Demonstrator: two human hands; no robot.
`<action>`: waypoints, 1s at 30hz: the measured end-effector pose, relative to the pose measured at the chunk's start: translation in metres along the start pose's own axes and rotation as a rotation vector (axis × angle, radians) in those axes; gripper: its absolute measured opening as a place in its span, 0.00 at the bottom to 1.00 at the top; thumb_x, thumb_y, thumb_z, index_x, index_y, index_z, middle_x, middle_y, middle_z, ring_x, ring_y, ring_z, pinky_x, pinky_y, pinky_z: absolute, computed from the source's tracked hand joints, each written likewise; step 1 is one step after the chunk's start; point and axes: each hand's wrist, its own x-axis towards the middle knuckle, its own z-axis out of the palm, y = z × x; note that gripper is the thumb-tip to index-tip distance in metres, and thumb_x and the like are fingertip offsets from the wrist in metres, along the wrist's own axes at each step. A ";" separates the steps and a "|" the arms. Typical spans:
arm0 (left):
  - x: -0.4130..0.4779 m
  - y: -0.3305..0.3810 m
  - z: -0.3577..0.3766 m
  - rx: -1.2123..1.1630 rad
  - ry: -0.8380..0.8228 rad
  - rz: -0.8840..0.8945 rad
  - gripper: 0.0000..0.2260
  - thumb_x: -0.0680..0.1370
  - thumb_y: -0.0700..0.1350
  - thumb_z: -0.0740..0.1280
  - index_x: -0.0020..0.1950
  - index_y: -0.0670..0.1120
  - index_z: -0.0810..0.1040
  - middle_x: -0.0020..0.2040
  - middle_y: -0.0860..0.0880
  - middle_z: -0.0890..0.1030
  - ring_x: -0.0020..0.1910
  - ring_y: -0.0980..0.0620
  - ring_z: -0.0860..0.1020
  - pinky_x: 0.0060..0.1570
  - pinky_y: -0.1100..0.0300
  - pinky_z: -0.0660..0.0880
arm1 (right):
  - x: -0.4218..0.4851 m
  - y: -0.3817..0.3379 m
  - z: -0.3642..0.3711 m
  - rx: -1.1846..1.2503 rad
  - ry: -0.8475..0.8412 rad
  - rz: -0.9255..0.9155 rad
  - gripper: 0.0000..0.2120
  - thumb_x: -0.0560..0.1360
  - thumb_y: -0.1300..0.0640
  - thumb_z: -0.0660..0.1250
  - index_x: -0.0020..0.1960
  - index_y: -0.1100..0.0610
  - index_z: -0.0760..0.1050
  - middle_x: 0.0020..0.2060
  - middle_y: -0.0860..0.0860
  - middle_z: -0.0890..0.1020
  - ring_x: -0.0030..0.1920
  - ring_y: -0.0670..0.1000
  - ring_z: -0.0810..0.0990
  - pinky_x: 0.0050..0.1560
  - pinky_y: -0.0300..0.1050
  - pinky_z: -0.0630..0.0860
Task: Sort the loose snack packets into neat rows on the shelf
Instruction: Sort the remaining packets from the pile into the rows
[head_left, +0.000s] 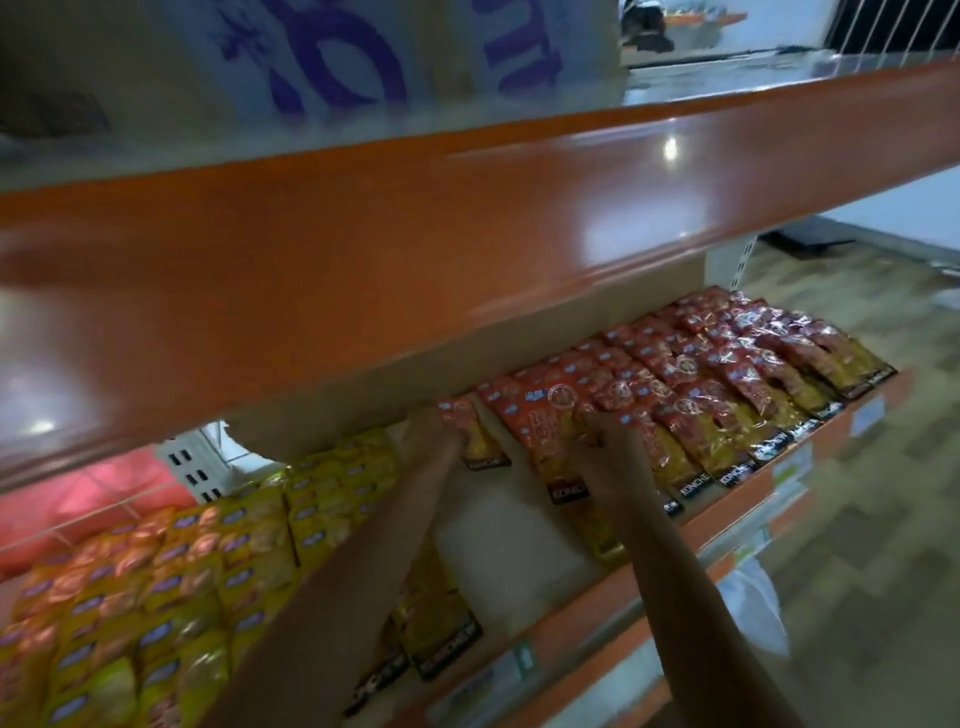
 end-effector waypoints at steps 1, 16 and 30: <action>0.003 0.001 0.003 0.035 0.010 -0.004 0.20 0.74 0.49 0.68 0.63 0.42 0.75 0.59 0.41 0.80 0.57 0.42 0.78 0.55 0.53 0.76 | 0.007 0.002 -0.002 -0.007 -0.028 -0.005 0.05 0.74 0.59 0.64 0.48 0.55 0.77 0.33 0.48 0.79 0.32 0.48 0.76 0.34 0.48 0.72; 0.014 0.010 0.027 0.301 0.185 -0.006 0.12 0.78 0.48 0.64 0.57 0.44 0.81 0.55 0.43 0.82 0.54 0.44 0.80 0.50 0.53 0.73 | 0.064 -0.007 -0.009 -0.104 -0.270 -0.067 0.05 0.74 0.61 0.64 0.45 0.51 0.75 0.41 0.54 0.81 0.44 0.58 0.81 0.40 0.53 0.79; -0.042 0.044 0.016 -0.480 0.046 0.051 0.01 0.72 0.53 0.71 0.43 0.57 0.80 0.46 0.51 0.84 0.47 0.51 0.82 0.53 0.48 0.79 | 0.069 -0.015 0.012 -0.126 -0.356 -0.209 0.05 0.78 0.54 0.64 0.51 0.51 0.78 0.42 0.46 0.81 0.42 0.46 0.79 0.37 0.38 0.72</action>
